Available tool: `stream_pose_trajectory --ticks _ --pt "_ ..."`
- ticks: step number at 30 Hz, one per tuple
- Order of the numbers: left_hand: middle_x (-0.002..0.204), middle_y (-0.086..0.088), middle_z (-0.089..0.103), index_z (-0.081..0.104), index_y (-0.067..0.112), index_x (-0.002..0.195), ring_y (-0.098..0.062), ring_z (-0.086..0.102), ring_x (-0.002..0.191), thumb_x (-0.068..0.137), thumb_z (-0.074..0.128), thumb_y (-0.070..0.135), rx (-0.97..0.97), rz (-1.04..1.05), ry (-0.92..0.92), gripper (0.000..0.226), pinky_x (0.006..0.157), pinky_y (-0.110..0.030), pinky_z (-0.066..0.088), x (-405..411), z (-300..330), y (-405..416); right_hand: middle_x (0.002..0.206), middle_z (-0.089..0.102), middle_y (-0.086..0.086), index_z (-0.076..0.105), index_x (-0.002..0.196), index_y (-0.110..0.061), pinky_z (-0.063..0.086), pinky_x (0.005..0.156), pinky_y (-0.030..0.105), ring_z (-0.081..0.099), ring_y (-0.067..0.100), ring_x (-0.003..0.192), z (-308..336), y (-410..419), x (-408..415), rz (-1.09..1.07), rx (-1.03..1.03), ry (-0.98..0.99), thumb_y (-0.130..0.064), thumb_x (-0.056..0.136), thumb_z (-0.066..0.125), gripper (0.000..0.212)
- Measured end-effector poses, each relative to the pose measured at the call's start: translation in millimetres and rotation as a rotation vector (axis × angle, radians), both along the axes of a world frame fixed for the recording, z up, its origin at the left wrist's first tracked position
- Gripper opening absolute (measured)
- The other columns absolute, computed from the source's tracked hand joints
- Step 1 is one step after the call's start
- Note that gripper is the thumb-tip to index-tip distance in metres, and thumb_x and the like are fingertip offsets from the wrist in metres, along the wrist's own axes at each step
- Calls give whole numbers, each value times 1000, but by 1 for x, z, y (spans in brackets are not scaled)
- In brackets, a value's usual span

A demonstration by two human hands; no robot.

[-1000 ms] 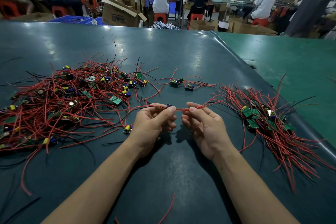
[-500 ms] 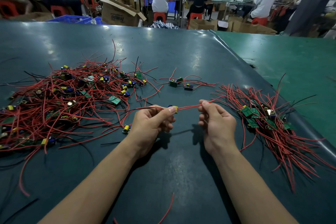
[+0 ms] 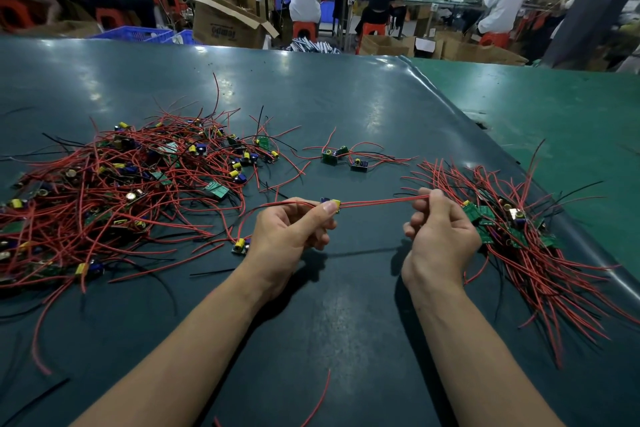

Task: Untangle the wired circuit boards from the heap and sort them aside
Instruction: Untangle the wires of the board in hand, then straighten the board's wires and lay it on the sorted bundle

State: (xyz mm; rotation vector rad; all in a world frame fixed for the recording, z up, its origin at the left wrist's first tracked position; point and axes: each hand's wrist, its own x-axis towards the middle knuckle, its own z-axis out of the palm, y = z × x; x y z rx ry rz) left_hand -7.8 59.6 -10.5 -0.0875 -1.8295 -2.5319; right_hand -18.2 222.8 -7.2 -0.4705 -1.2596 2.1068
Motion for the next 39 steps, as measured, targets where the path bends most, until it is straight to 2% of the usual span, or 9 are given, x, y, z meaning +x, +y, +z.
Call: stream_pose_trajectory --ticks 7,10,13,17,20,24,28,35,39 --pt "67 -7 67 70 8 74 -13 53 50 67 78 35 -29 31 17 29 50 -22 46 -1 -2 1 62 52 1 63 79 -7 32 36 20 42 7 40 -1 -2 -4 5 -59 -43 -5 97 47 24" --pt "64 -3 65 64 11 74 -10 56 52 81 74 18 -30 242 46 15 53 -20 48 -8 -4 -4 71 50 5 54 89 -11 32 36 19 43 8 38 -3 6 -5 -48 -154 -88 2 93 37 22" --pt "87 -6 66 57 12 76 -4 62 71 82 75 10 -262 447 252 19 69 -18 48 -12 -6 -12 72 51 6 49 93 -15 32 36 18 43 8 37 -1 9 -4 16 -117 -113 4 92 38 22" --pt "111 -8 67 52 10 72 -16 65 107 75 70 16 -542 513 626 19 91 -28 49 -3 -7 -9 76 60 4 57 103 -21 37 35 21 47 9 41 -2 -17 9 361 279 -98 -2 94 54 21" --pt "105 -7 70 51 8 74 -15 68 101 76 71 9 -592 532 766 20 85 -34 54 0 -8 -11 75 62 -1 67 102 -23 39 38 21 51 11 46 -2 -29 20 688 456 -19 -1 91 62 25" --pt "94 -5 70 57 14 83 -26 69 86 80 76 16 -696 558 828 19 75 -44 55 3 -6 -13 81 62 0 71 108 -26 40 43 23 53 14 50 1 -29 26 841 459 32 -2 90 65 30" --pt "87 3 66 67 6 87 -23 66 79 80 76 34 -821 550 828 31 72 -34 53 5 -1 -15 71 65 -3 73 104 -30 43 44 20 56 11 51 3 -31 28 880 378 18 0 87 67 34" --pt "92 -7 72 75 1 87 -24 67 81 80 79 15 -877 419 969 16 69 -41 55 1 -2 -18 82 67 3 74 104 -12 41 40 20 56 13 57 1 -28 22 915 133 3 -22 91 63 20" --pt "89 -7 72 74 1 79 -23 66 78 81 79 10 -931 404 1032 10 67 -39 53 0 -3 -16 74 67 4 77 89 -11 39 37 21 52 11 50 -1 -28 19 735 273 -18 -33 83 65 26"
